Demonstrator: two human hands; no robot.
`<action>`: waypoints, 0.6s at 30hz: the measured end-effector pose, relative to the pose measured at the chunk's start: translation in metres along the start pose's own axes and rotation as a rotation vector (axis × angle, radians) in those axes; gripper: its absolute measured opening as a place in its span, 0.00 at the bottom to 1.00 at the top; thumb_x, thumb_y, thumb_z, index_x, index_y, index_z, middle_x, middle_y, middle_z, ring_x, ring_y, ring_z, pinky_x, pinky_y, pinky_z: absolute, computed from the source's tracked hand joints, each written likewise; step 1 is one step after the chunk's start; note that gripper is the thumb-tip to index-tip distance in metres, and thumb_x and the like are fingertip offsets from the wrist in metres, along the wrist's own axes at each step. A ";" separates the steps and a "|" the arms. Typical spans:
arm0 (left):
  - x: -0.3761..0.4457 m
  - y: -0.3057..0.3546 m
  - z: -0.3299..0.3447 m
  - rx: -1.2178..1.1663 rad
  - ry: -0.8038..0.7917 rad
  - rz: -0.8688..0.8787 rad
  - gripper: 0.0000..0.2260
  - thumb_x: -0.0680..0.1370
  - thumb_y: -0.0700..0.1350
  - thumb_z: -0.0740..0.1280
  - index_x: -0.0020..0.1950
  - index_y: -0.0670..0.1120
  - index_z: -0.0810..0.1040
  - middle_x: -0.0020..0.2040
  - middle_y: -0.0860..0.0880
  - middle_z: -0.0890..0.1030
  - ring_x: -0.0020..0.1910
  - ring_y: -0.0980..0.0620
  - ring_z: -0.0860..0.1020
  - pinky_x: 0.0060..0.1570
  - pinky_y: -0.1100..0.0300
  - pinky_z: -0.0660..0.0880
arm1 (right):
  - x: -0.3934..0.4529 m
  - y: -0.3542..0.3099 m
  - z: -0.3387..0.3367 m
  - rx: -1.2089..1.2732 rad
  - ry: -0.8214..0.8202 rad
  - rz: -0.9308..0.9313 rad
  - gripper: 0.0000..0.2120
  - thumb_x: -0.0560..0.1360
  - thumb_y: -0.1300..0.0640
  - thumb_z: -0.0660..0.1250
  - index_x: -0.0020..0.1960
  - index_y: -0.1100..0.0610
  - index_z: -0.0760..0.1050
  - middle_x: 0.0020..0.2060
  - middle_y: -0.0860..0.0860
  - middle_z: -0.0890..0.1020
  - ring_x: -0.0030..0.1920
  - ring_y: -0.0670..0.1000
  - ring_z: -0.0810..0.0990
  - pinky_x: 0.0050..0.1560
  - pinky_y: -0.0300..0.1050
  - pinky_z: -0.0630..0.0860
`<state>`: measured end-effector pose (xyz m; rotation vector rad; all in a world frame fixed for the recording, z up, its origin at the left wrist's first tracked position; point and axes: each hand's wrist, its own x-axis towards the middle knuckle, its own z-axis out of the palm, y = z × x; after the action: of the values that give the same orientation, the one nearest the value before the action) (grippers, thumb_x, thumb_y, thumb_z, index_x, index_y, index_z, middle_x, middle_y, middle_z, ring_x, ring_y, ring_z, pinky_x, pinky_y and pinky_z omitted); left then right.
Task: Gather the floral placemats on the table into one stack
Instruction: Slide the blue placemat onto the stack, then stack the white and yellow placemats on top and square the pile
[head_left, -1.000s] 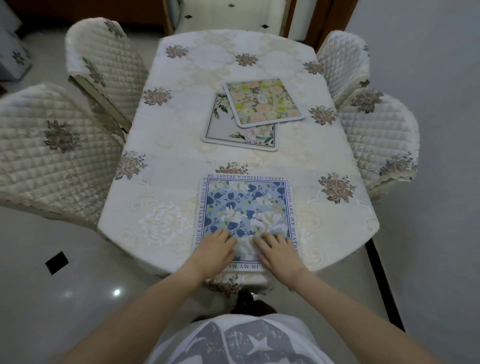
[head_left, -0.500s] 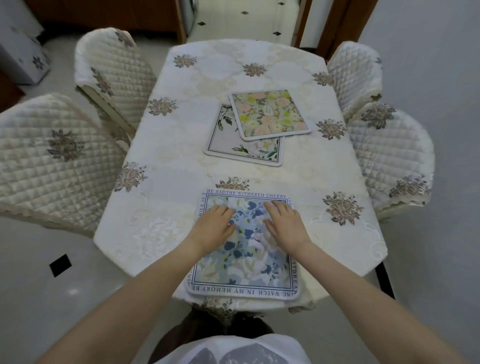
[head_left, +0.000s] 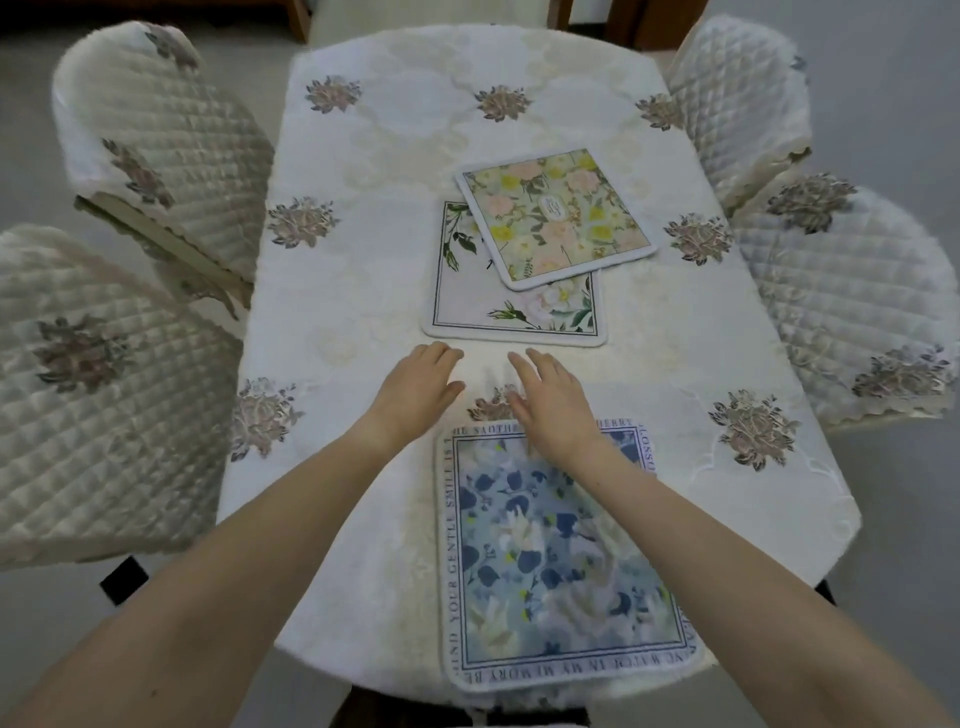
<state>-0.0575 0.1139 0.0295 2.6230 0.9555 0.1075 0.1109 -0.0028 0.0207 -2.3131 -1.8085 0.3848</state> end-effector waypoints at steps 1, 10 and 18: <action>0.008 -0.012 -0.002 -0.005 -0.011 0.010 0.19 0.78 0.46 0.63 0.66 0.40 0.68 0.63 0.41 0.74 0.60 0.40 0.71 0.56 0.45 0.72 | 0.012 -0.009 0.004 0.005 -0.006 0.012 0.24 0.80 0.50 0.56 0.74 0.55 0.57 0.73 0.59 0.63 0.73 0.59 0.61 0.71 0.57 0.63; 0.082 -0.086 0.011 -0.041 -0.084 0.127 0.22 0.75 0.45 0.67 0.67 0.40 0.68 0.69 0.39 0.70 0.68 0.41 0.67 0.65 0.49 0.67 | 0.111 -0.040 0.043 -0.068 -0.083 0.105 0.26 0.80 0.48 0.57 0.75 0.52 0.54 0.76 0.54 0.59 0.76 0.58 0.54 0.74 0.58 0.55; 0.130 -0.110 0.016 0.165 -0.160 0.410 0.22 0.76 0.51 0.64 0.64 0.39 0.68 0.65 0.38 0.72 0.62 0.39 0.71 0.62 0.50 0.66 | 0.143 -0.019 0.050 -0.171 -0.114 0.186 0.29 0.77 0.41 0.59 0.73 0.50 0.58 0.75 0.55 0.61 0.75 0.60 0.55 0.70 0.62 0.58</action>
<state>-0.0212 0.2707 -0.0298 2.8918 0.3793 -0.0854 0.1102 0.1398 -0.0339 -2.6383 -1.7430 0.4110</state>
